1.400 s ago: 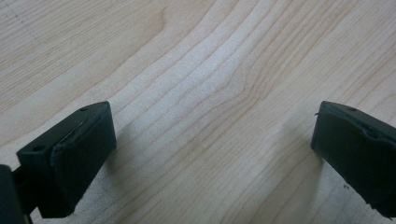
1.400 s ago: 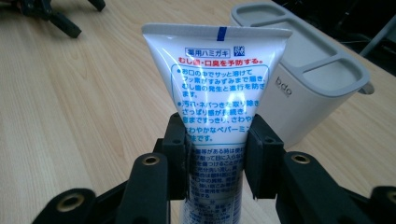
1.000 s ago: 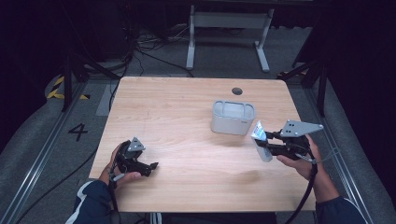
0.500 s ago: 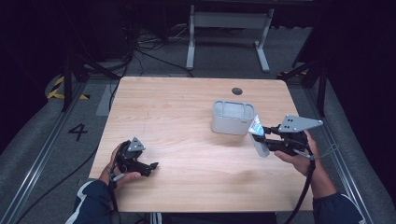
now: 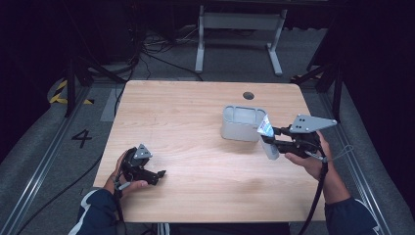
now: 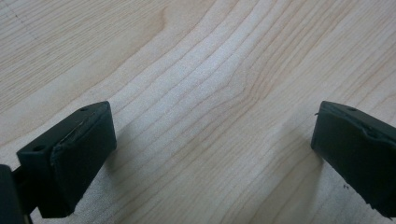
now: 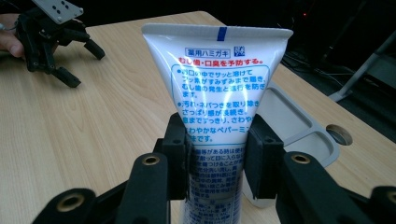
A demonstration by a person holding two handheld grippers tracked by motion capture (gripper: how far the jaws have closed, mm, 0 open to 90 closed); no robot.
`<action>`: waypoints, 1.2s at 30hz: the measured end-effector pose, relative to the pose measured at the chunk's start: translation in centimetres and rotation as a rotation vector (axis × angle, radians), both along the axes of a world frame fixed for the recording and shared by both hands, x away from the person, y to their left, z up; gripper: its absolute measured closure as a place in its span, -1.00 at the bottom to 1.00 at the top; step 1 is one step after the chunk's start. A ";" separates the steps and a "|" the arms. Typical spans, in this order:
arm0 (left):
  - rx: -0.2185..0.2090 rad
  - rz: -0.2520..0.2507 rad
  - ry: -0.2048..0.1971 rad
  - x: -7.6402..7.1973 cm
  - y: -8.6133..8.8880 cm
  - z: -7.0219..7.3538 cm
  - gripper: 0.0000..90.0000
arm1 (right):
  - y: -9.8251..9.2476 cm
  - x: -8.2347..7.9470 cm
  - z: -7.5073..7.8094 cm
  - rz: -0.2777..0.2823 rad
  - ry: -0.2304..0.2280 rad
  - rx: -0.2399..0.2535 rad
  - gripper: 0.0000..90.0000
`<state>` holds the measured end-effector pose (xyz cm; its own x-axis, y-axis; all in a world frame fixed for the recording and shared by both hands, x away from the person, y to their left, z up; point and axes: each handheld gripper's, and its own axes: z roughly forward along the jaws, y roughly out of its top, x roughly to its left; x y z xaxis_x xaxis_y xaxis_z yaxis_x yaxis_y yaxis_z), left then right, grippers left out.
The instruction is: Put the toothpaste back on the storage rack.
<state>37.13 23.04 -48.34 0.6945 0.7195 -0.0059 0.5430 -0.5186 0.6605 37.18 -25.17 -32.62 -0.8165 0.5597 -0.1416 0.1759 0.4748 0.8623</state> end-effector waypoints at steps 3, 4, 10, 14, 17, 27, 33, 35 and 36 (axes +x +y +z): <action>-0.002 0.001 -0.001 0.0 0.0 0.0 -0.99 | 0.2 0.1 0.2 0.004 0.004 0.008 0.47; -0.002 0.001 -0.001 0.0 0.0 0.0 -0.99 | 0.2 0.1 0.2 0.004 0.004 0.008 0.47; -0.003 0.001 0.000 0.0 0.0 0.0 -0.99 | 0.6 0.4 0.8 0.002 -0.008 0.002 0.46; -0.003 0.000 -0.001 0.0 0.0 0.0 -0.99 | 0.9 0.5 1.1 0.006 -0.013 0.001 0.47; -0.003 0.001 -0.001 0.0 0.0 0.0 -0.99 | 1.1 0.7 1.3 0.006 -0.015 0.006 0.47; -0.002 0.001 -0.002 0.0 0.0 0.0 -0.99 | 1.8 1.5 2.2 0.006 -0.030 0.010 0.46; -0.002 0.001 -0.002 0.0 0.0 0.0 -0.99 | 2.1 2.3 2.8 -0.011 -0.036 0.018 0.46; -0.002 0.000 -0.002 0.0 0.0 0.0 -0.99 | 2.2 2.4 2.9 -0.013 -0.038 0.019 0.46; -0.002 0.000 -0.001 0.0 0.0 0.0 -0.99 | 2.3 2.6 3.0 -0.011 -0.039 0.016 0.46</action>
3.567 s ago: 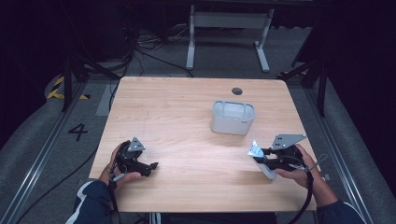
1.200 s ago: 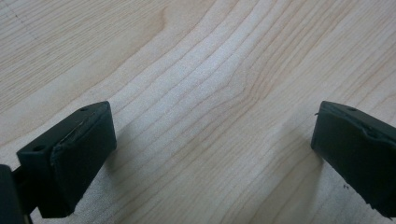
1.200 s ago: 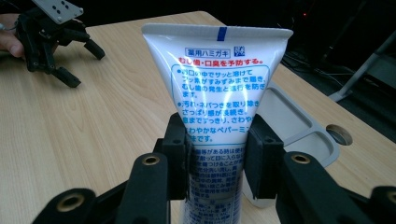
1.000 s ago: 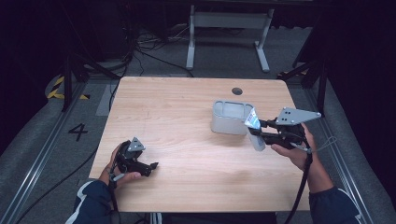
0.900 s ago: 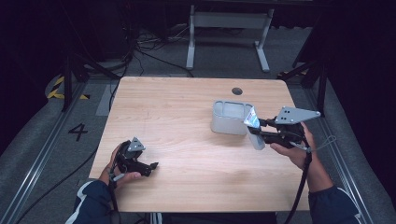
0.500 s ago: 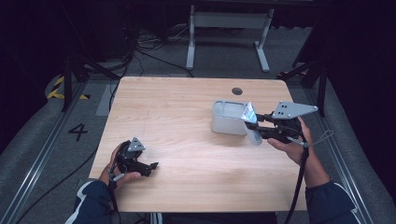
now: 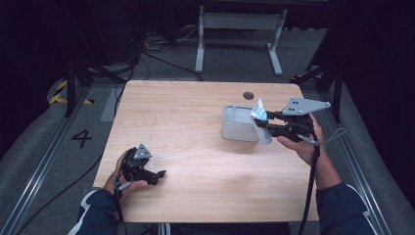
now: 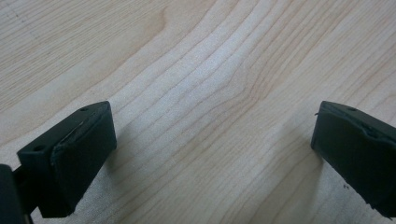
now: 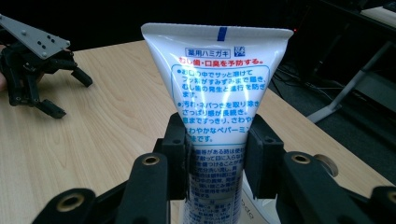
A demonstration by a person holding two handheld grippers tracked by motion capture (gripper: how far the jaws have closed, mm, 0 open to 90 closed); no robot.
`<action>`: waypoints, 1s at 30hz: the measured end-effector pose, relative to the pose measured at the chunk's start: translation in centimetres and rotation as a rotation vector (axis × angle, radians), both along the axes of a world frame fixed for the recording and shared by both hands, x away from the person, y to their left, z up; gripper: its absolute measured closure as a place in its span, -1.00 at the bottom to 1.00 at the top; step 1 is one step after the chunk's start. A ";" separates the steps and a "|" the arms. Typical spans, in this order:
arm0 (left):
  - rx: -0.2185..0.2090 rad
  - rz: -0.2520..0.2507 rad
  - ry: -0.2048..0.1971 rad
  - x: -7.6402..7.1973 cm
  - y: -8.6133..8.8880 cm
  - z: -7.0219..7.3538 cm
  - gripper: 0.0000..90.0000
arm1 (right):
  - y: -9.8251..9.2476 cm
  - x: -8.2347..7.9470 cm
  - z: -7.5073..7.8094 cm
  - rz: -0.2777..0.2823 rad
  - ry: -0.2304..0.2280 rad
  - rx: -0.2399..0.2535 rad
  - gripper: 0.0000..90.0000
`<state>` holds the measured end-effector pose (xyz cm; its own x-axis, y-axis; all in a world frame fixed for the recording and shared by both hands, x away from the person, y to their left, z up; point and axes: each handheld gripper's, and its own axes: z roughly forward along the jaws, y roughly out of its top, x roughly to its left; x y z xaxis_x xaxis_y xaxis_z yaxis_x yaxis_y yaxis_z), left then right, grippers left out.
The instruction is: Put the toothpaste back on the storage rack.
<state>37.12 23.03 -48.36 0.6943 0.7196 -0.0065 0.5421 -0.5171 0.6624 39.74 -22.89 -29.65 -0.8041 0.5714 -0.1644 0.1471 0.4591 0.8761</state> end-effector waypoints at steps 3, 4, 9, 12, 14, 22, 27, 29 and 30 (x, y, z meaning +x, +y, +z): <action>-0.002 0.002 0.001 0.0 0.0 0.0 -0.99 | 0.4 0.5 0.4 -0.003 -0.011 0.004 0.46; 0.001 0.000 0.001 0.0 0.0 0.0 -0.99 | 0.4 0.5 0.4 -0.003 -0.011 0.004 0.46; 0.000 0.000 0.001 0.0 0.0 0.0 -0.99 | 0.7 1.4 1.3 -0.012 -0.024 0.023 0.47; 0.000 0.001 0.000 0.0 0.0 0.0 -0.99 | 0.8 1.8 1.7 -0.015 -0.027 0.025 0.47; 0.000 0.001 0.000 0.0 0.0 0.0 -0.99 | 0.9 2.2 1.8 -0.019 -0.028 0.022 0.46; 0.000 0.000 0.001 0.0 0.0 0.0 -0.99 | 1.4 3.3 1.7 -0.025 -0.020 0.019 0.46; 0.000 0.000 0.001 0.0 0.0 0.0 -0.99 | 1.8 4.1 1.4 -0.031 -0.009 0.017 0.46; 0.000 0.000 0.001 0.0 0.0 0.0 -0.99 | 1.9 4.2 1.4 -0.034 -0.009 0.021 0.46; 0.000 0.000 0.001 0.0 0.0 0.0 -0.99 | 1.9 4.4 1.3 -0.034 -0.008 0.023 0.46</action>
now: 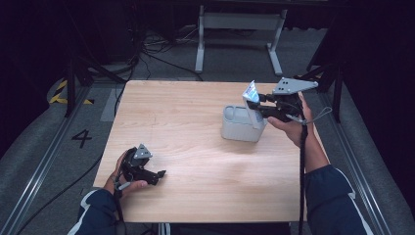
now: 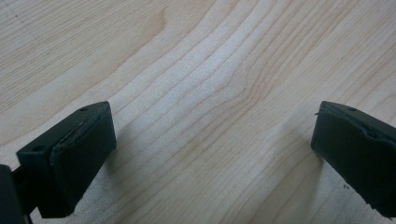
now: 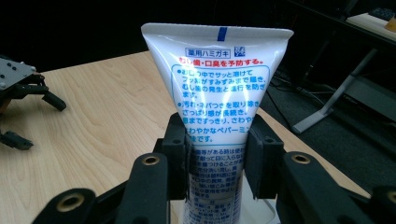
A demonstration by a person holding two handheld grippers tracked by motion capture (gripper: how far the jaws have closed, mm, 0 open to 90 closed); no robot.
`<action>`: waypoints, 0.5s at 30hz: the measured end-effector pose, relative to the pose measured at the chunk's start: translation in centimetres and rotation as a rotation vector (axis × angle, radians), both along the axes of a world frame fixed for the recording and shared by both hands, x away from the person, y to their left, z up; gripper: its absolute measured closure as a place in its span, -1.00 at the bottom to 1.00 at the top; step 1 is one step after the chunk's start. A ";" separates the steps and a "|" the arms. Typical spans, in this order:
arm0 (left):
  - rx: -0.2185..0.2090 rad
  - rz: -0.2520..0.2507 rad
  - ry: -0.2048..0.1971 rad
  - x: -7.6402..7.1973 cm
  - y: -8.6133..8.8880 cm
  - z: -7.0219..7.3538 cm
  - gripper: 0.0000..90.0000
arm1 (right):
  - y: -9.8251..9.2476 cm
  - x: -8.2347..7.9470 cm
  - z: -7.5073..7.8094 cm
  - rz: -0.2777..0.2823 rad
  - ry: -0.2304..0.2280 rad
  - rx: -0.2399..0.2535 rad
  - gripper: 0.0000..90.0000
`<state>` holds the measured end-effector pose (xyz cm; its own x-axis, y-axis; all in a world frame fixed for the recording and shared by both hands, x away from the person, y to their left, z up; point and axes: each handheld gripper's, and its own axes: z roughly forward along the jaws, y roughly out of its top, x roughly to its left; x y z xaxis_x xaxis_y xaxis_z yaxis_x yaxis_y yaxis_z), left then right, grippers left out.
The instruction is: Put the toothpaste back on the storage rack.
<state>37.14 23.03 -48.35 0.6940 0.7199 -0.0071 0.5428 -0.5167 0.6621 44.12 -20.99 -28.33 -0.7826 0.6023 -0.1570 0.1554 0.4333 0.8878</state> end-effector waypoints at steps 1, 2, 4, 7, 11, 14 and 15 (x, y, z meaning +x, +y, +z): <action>0.000 0.000 0.000 0.0 0.0 0.0 -0.99 | 0.1 0.1 0.0 -0.004 -0.001 0.001 0.46; 0.001 0.000 -0.001 0.0 0.0 0.0 -0.99 | 0.1 0.2 -0.1 -0.008 -0.002 0.002 0.46; 0.000 0.000 0.000 0.0 0.0 0.0 -0.99 | 0.2 0.4 -0.1 -0.010 -0.003 0.007 0.46; 0.000 0.000 0.000 0.0 0.0 0.0 -0.99 | 0.3 0.7 -0.1 -0.012 0.002 0.008 0.46; 0.001 0.000 -0.001 0.0 0.0 0.0 -0.99 | 0.5 1.1 0.0 -0.015 0.000 0.009 0.46; 0.001 0.000 -0.001 0.0 0.0 0.0 -0.99 | 0.7 1.3 0.0 -0.014 -0.001 0.006 0.46; 0.000 0.000 0.000 0.0 0.0 0.0 -0.99 | 0.8 1.4 0.0 -0.014 0.004 0.007 0.46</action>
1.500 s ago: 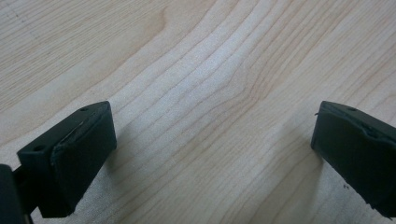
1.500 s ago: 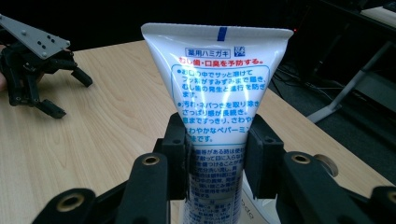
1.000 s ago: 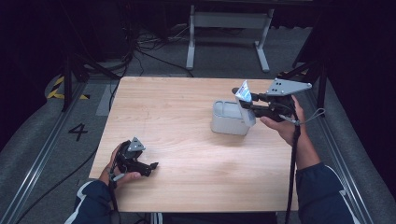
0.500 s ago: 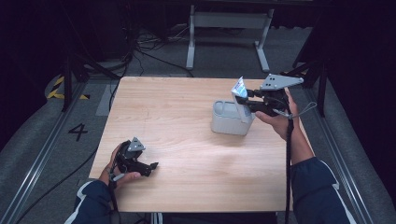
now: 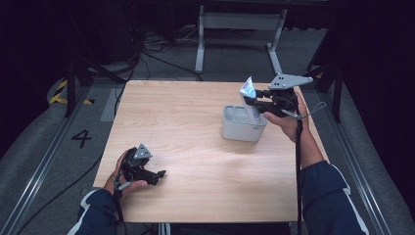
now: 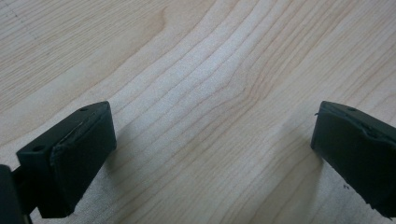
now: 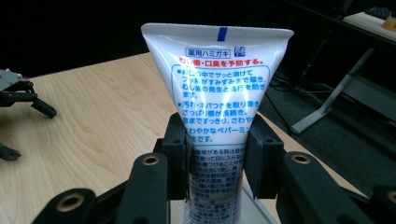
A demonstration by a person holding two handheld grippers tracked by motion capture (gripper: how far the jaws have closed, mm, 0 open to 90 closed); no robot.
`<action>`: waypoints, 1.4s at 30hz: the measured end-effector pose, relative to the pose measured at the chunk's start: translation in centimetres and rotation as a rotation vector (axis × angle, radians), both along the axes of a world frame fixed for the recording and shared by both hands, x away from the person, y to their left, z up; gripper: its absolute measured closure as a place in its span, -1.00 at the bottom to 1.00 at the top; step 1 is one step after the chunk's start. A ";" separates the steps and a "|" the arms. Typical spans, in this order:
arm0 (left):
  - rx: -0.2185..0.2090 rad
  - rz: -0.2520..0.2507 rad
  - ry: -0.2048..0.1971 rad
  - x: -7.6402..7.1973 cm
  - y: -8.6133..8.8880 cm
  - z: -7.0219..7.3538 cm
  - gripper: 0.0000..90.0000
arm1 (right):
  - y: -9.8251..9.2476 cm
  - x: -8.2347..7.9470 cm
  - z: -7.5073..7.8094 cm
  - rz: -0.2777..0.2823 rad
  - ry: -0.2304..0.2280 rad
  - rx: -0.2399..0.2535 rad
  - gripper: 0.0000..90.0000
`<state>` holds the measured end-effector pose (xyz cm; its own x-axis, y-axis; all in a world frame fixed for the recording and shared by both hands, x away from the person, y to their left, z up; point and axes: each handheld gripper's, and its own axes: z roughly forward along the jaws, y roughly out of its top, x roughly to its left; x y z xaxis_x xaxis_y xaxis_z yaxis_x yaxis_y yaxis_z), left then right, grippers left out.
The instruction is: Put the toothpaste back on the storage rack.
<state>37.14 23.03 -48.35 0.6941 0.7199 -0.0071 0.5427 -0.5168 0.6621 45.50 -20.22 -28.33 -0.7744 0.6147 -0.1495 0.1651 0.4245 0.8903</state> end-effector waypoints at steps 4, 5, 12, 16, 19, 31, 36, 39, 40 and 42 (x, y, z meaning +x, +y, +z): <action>0.001 0.000 0.000 0.0 0.0 0.0 -0.99 | 0.2 0.3 -0.1 -0.003 0.000 -0.006 0.46; 0.000 0.000 0.000 0.0 0.0 0.0 -0.99 | 0.2 0.4 -0.2 -0.005 0.004 -0.004 0.46; 0.000 0.000 0.000 0.0 0.0 0.0 -0.99 | 0.5 1.0 -0.6 -0.022 0.000 0.000 0.46; 0.000 0.000 0.000 0.0 0.0 0.0 -0.99 | 0.6 1.4 -0.9 -0.026 0.009 -0.007 0.46; 0.000 0.000 0.000 0.0 0.0 0.0 -0.99 | 0.7 1.5 -1.0 -0.024 0.013 -0.006 0.46; 0.000 0.000 0.000 0.0 0.0 0.0 -0.99 | 1.2 2.4 -2.1 -0.031 0.029 -0.008 0.46; -0.001 0.000 0.001 0.0 0.0 0.0 -0.99 | 1.3 2.8 -2.5 -0.040 0.041 -0.011 0.46; 0.000 0.000 0.000 0.0 0.0 0.0 -0.99 | 1.1 3.0 -2.7 -0.049 0.045 -0.005 0.46; 0.000 0.000 0.000 0.0 0.0 0.0 -0.99 | 1.1 3.1 -2.7 -0.048 0.041 -0.004 0.46; 0.000 0.000 0.001 0.0 0.0 0.0 -0.99 | 1.1 3.2 -2.8 -0.054 0.041 -0.006 0.46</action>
<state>37.12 23.02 -48.36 0.6939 0.7200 -0.0082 0.5436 -0.5164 0.6617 48.70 -19.17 -31.15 -0.7458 0.6550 -0.1218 0.2243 0.4190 0.8798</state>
